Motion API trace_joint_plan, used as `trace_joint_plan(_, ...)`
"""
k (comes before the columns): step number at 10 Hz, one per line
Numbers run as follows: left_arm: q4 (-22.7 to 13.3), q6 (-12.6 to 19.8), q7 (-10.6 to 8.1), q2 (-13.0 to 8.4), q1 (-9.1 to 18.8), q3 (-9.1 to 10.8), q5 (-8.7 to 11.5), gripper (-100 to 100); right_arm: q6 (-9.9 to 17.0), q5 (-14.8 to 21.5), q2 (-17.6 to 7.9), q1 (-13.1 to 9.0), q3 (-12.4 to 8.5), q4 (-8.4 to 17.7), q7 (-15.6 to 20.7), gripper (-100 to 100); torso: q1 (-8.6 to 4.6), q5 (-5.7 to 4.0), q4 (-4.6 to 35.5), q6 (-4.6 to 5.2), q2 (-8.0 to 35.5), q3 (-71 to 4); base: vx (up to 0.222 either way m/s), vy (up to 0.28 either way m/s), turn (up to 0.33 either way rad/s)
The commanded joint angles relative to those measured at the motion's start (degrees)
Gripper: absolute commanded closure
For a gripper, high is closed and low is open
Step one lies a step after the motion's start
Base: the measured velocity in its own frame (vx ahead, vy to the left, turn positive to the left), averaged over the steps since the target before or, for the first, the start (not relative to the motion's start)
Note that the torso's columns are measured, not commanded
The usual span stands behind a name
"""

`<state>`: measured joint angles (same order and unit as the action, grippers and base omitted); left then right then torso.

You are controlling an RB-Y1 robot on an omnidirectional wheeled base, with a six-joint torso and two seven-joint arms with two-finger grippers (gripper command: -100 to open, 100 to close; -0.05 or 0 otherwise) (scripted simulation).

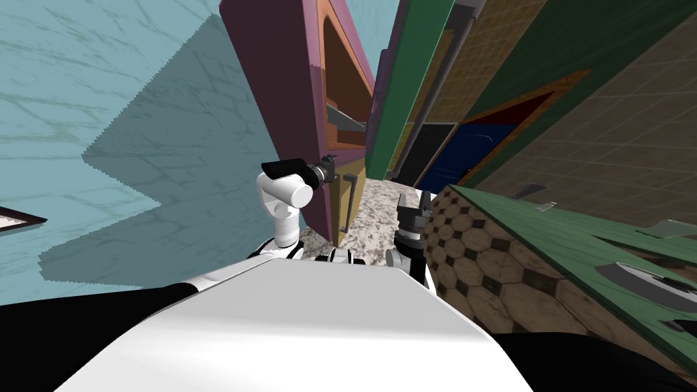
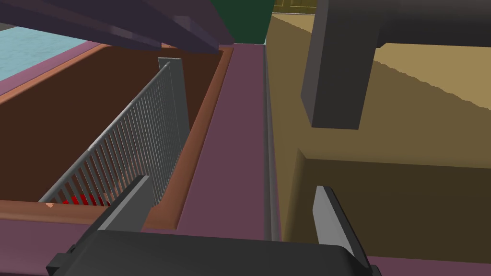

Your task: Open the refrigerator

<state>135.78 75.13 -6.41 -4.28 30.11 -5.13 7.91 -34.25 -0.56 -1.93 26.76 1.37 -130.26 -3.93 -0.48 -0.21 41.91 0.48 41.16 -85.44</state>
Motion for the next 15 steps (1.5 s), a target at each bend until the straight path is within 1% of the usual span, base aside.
trace_joint_plan(1, -4.2, -4.5, -0.68, -0.2, 3.6, 0.11, -0.2, -100, 0.0, 0.0, 0.0, 0.0, 0.0, 0.0, 0.0, 0, -0.02, -0.01, 0.2, -0.09, 0.2, 0.2, -0.073, 0.024, 0.000)
trace_joint_plan(2, -6.4, -5.2, -0.68, -0.2, 4.4, 0.11, -0.2, -100, 0.0, 0.0, 0.0, 0.0, 0.0, 0.0, 0.0, 0, -0.08, -0.06, 0.5, -0.11, 0.2, 0.1, -0.016, 0.013, 0.034)
trace_joint_plan(4, -10.0, -5.2, -0.68, -0.2, 4.4, 0.11, -0.2, -100, 0.0, 0.0, 0.0, 0.0, 0.0, 0.0, 0.0, 0, -0.29, -0.12, 0.2, 0.04, -0.3, -0.2, 0.016, -0.002, 0.014)
trace_joint_plan(5, -10.9, -5.2, -0.68, -0.2, 4.4, 0.11, -0.2, -100, 0.0, 0.0, 0.0, 0.0, 0.0, 0.0, 0.0, 0, -0.32, -0.12, 0.0, 0.09, -0.5, -0.3, 0.000, 0.000, 0.000)
trace_joint_plan(6, -12.7, -7.5, -1.76, -0.9, 6.9, 0.29, -0.5, -100, 0.0, 0.0, 0.0, 0.0, 0.0, 0.0, 0.0, 0, -0.28, -0.09, -0.2, 0.11, -0.7, -0.4, -0.125, 0.040, -0.094)
trace_joint_plan(7, -14.9, -8.3, -1.76, -0.9, 8.5, 0.29, -0.5, -100, 0.0, 0.0, 0.0, 0.0, 0.0, 0.0, 0.0, 0, -0.26, -0.11, 0.0, 0.25, -0.5, -0.4, -0.153, 0.048, -0.069)
trace_joint_plan(8, -16.9, -9.4, -1.76, -0.9, 9.9, 0.29, -0.5, -100, 0.0, 0.0, 0.0, 0.0, 0.0, 0.0, 0.0, 0, -0.29, -0.12, 0.2, 0.12, -0.3, -0.2, -0.080, 0.027, 0.010)
trace_joint_plan(10, -20.7, -11.2, -1.76, -0.9, 9.9, 0.29, -0.5, -100, 0.0, 0.0, 0.0, 0.0, 0.0, 0.0, 0.0, 0, -0.40, -0.17, 0.3, 0.13, -0.5, -0.3, -0.001, 0.002, 0.010)
trace_joint_plan(12, -22.8, -11.7, -1.76, -0.9, 9.9, 0.29, -0.5, -100, 0.0, 0.0, 0.0, 0.0, 0.0, 0.0, 0.0, 0, -0.44, -0.16, -0.1, 0.22, -1.0, -0.6, 0.004, -0.005, 0.013)
trace_joint_plan(13, -24.8, -13.7, -2.85, -1.6, 12.0, 0.47, -0.7, -100, 0.0, 0.0, 0.0, 0.0, 0.0, 0.0, 0.0, 0, -0.40, -0.14, -0.3, 0.26, -1.1, -0.7, -0.127, 0.044, -0.095)
trace_joint_plan(15, -27.2, -15.2, -2.85, -1.6, 14.1, 0.47, -0.7, -100, 0.0, 0.0, 0.0, 0.0, 0.0, 0.0, 0.0, 0, -0.29, -0.11, 0.1, 0.18, -0.5, -0.3, -0.100, 0.036, -0.040)
